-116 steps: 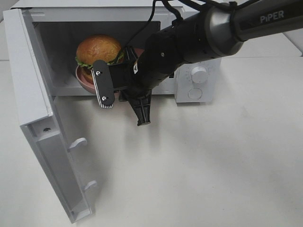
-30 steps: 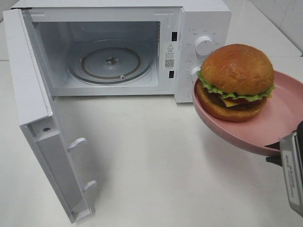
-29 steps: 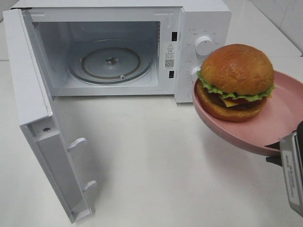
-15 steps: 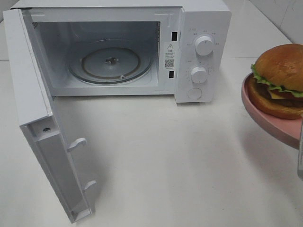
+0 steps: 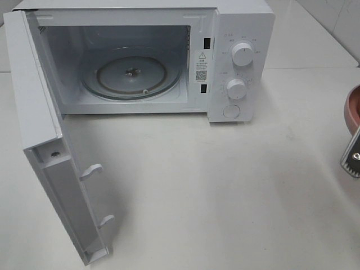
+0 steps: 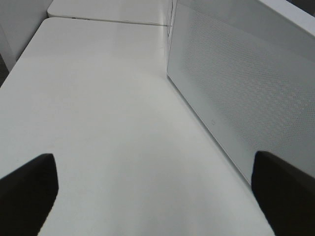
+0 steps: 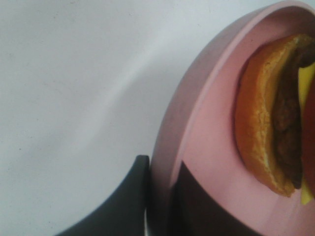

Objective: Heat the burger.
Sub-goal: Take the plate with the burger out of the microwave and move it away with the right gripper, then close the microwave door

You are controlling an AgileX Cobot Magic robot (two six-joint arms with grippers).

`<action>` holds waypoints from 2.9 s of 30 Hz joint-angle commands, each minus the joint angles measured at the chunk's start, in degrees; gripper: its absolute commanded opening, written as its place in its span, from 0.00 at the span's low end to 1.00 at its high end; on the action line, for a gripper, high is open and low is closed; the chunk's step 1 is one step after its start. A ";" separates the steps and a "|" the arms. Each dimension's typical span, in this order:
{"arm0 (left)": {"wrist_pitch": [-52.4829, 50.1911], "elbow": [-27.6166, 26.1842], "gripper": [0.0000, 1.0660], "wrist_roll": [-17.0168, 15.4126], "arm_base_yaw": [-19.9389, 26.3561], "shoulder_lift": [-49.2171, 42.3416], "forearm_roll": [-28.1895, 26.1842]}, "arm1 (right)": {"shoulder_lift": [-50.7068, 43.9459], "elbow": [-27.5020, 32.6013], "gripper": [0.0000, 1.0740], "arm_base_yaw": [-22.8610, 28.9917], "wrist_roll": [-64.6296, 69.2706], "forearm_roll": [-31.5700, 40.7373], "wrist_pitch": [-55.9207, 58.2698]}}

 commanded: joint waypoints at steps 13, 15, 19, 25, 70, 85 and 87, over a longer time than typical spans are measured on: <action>-0.52 0.17 0.94 0.00 0.17 -0.92 -0.34 | 17.48 -6.13 0.02 -0.23 34.03 -7.16 10.83; -0.52 0.17 0.94 0.00 0.17 -0.92 -0.34 | 19.42 -7.39 0.02 -0.23 38.10 -6.88 11.23; -0.52 0.17 0.94 0.00 0.17 -0.92 -0.34 | 20.97 -7.79 0.02 -0.23 41.54 -6.88 10.43; -0.52 0.17 0.94 0.00 0.17 -0.92 -0.34 | 27.73 -7.79 0.02 -0.23 45.49 -6.19 9.11; -0.52 0.17 0.94 0.00 0.17 -0.92 -0.34 | 36.84 -13.58 0.50 -6.07 37.93 4.70 -2.18; -0.52 0.17 0.94 0.00 0.17 -0.92 -0.34 | 10.77 -17.19 0.56 -6.07 7.16 25.78 -5.67; -0.52 0.17 0.94 0.00 0.17 -0.92 -0.34 | 7.85 -17.19 0.62 -6.07 3.27 29.51 -6.76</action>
